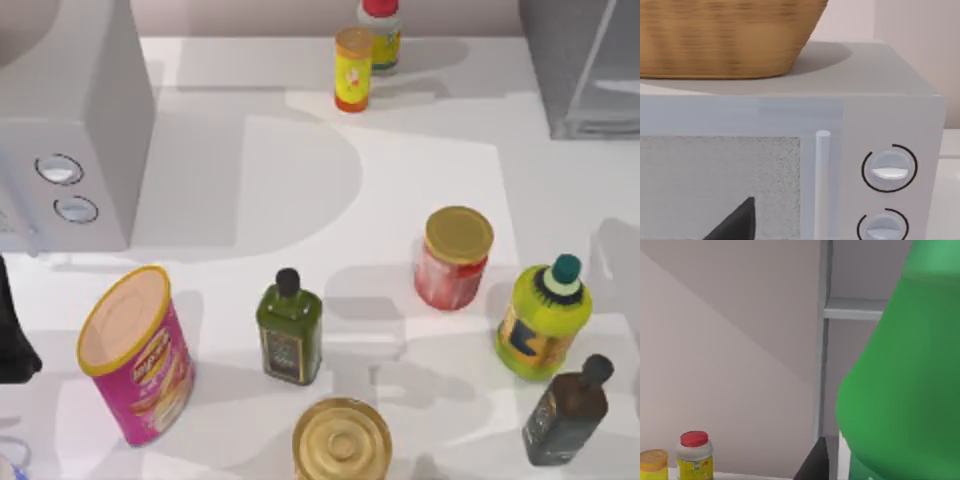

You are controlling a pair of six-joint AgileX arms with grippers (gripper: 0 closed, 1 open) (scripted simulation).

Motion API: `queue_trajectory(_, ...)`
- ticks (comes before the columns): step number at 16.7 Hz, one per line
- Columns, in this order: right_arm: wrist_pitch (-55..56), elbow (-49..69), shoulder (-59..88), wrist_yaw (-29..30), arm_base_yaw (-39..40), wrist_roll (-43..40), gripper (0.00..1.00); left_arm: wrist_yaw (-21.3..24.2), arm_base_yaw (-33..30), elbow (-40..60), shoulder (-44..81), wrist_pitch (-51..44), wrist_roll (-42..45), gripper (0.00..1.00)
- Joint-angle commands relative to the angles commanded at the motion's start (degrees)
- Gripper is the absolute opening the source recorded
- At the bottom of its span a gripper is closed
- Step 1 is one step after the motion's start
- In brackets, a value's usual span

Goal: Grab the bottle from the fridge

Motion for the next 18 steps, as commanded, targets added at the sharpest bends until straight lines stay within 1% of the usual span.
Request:
queue_trajectory(4,-13.36,-9.29,-17.48,2.96,0.73,0.59,0.0,0.0,0.0,0.0,0.0,0.0,0.0,1.0)
queue_trajectory(8,-20.9,-13.93,-25.56,5.23,-0.21,0.75,0.0,0.0,0.0,0.0,0.0,0.0,0.0,1.0)
queue_trajectory(14,-21.28,-13.52,-26.07,5.29,-0.18,0.82,0.0,0.0,0.0,0.0,0.0,0.0,0.0,1.0)
queue_trajectory(18,-16.79,-10.94,-20.4,5.89,3.5,0.65,0.0,0.0,0.0,0.0,0.0,0.0,0.0,1.0)
